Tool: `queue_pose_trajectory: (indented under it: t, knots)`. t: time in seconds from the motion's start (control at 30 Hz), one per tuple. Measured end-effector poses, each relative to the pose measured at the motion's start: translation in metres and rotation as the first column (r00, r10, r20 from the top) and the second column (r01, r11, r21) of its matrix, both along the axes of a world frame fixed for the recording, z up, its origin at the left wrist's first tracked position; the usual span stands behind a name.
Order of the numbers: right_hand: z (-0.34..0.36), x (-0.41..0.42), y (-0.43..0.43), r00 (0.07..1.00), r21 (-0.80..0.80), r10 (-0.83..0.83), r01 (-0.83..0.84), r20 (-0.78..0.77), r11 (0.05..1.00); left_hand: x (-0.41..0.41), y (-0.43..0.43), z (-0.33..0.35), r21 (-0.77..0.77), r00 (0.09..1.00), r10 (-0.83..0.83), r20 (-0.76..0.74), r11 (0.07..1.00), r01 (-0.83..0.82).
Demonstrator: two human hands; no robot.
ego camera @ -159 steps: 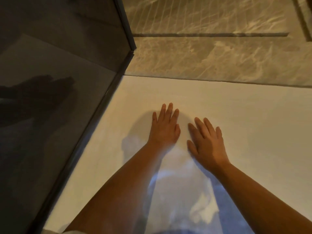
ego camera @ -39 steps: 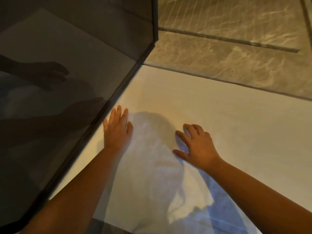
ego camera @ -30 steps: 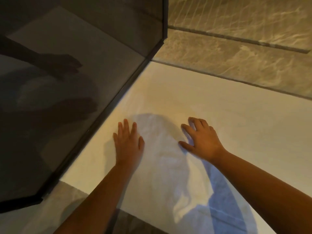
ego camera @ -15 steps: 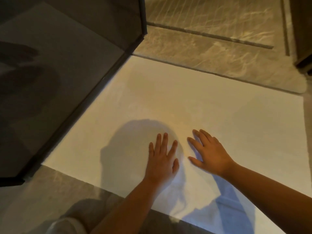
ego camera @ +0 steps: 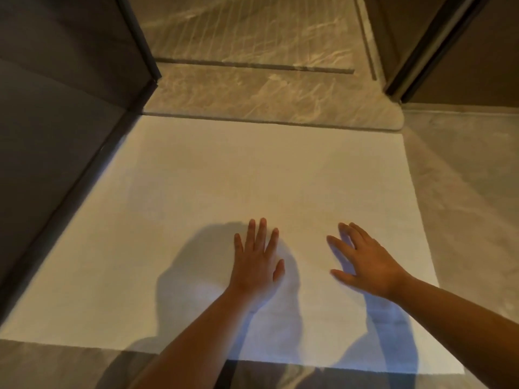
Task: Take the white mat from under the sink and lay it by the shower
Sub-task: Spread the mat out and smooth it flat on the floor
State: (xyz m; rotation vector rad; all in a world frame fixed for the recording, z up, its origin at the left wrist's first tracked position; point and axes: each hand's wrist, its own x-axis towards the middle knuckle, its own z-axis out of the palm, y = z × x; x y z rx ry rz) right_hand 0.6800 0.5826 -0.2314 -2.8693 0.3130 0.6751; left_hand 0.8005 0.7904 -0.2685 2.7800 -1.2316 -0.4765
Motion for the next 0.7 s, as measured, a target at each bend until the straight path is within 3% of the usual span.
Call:
queue_pose_trajectory:
  t: [0.3,0.7]
  knots:
    - [0.004,-0.017,-0.013,0.983,0.019,-0.148,0.151,-0.109,0.988,-0.002,0.001,-0.011,0.027,1.0,-0.012,0.007,1.0,0.012]
    - [-0.002,-0.016,-0.023,0.982,0.066,-0.154,0.162,-0.107,0.985,-0.002,-0.006,-0.011,0.013,1.0,0.022,-0.004,1.0,-0.022]
